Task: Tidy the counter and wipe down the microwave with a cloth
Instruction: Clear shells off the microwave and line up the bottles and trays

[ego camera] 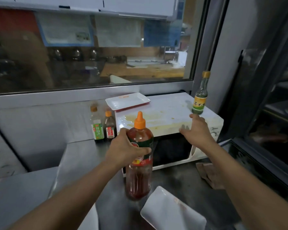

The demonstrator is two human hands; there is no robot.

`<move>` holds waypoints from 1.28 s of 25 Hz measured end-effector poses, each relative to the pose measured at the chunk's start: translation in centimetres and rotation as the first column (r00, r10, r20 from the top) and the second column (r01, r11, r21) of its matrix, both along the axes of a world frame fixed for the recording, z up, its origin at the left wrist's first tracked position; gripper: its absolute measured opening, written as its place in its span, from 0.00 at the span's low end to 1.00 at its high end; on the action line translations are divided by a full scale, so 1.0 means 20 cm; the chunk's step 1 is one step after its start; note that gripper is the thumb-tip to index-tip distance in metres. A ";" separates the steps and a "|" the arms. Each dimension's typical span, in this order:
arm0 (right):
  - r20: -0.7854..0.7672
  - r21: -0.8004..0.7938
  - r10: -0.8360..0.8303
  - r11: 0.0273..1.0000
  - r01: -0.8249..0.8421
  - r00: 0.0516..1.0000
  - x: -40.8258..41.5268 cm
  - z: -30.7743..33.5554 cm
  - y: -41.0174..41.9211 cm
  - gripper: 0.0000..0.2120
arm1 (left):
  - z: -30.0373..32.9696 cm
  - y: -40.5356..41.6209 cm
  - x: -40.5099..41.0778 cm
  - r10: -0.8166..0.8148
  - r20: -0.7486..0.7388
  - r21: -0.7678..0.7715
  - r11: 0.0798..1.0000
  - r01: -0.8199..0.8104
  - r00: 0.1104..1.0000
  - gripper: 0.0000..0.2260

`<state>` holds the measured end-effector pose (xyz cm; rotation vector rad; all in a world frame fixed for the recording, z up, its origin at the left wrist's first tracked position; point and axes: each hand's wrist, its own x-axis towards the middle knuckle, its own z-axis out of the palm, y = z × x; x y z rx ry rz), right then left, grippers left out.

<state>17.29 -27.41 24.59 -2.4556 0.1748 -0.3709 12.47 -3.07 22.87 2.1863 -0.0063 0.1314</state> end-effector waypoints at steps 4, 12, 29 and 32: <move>0.048 0.025 -0.042 0.999 0.041 0.998 0.07 0.08 -0.15 0.30 | 0.16 -0.17 0.11 -0.059 0.012 -0.037 0.998 0.059 0.998 0.35; 0.089 0.073 -0.118 0.991 0.112 0.989 0.31 0.16 -0.40 0.31 | 0.46 -0.47 0.34 -0.172 0.045 -0.145 0.973 0.177 0.984 0.34; 0.166 0.314 -0.229 0.934 0.169 0.959 0.78 0.07 -0.43 0.23 | 0.53 -0.60 0.52 -0.163 -0.020 -0.150 0.976 0.158 0.986 0.32; 0.157 0.321 -0.245 0.929 0.185 0.957 0.77 0.07 -0.43 0.24 | 0.53 -0.59 0.51 -0.163 -0.023 -0.153 0.976 0.158 0.986 0.31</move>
